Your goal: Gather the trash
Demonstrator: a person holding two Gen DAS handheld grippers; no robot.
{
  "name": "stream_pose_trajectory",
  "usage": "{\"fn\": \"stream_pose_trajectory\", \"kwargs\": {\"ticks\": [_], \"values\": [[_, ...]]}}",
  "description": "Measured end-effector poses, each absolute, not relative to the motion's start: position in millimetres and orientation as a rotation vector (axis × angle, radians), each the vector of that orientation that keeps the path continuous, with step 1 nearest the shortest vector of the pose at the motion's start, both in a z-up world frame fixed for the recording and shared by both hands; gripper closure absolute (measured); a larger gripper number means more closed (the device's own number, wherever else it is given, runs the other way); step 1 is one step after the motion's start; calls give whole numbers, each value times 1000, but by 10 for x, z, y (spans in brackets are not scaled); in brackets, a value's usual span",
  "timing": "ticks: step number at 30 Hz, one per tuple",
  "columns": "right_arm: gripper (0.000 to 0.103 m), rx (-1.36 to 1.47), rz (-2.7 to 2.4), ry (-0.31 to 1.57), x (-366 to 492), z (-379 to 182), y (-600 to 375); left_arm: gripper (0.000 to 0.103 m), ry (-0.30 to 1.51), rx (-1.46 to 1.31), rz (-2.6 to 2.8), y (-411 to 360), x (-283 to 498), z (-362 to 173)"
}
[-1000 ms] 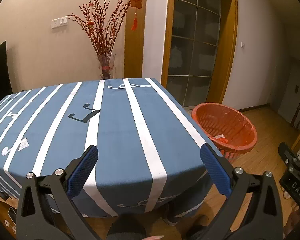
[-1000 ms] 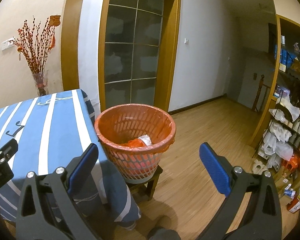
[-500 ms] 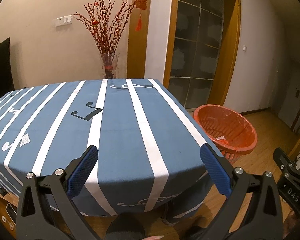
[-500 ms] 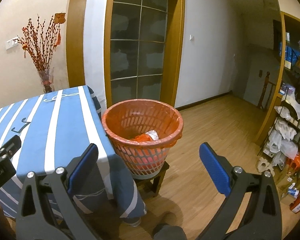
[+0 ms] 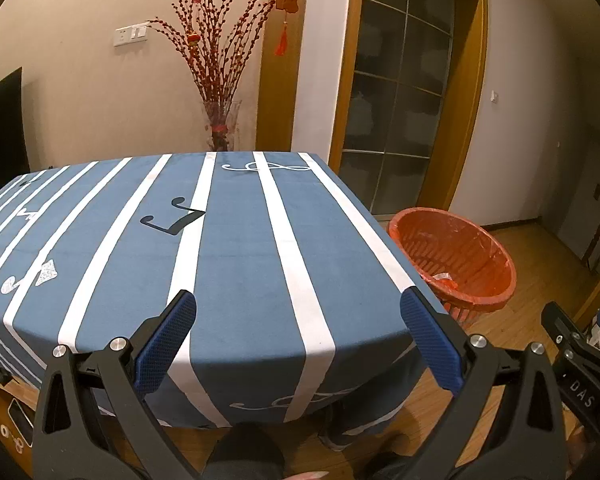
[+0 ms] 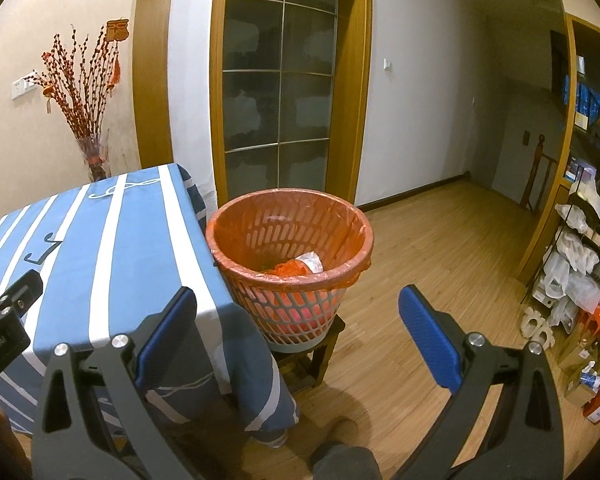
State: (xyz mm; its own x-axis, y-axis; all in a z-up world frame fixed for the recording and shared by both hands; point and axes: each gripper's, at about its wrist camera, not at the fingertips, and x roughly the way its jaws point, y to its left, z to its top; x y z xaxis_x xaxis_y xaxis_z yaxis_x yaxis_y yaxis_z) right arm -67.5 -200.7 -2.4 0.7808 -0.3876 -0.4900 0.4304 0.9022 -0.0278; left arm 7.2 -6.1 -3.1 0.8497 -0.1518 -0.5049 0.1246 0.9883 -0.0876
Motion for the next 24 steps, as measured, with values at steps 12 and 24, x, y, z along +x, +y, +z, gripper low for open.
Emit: {"fn": "stream_pose_trajectory", "kwargs": {"ticks": [12, 24], "values": [[4, 102, -431, 522, -665, -37, -2012, 3, 541, -66, -136, -27, 78, -24], [4, 109, -429, 529, -642, -41, -2012, 3, 547, -60, -137, -43, 73, -29]]}}
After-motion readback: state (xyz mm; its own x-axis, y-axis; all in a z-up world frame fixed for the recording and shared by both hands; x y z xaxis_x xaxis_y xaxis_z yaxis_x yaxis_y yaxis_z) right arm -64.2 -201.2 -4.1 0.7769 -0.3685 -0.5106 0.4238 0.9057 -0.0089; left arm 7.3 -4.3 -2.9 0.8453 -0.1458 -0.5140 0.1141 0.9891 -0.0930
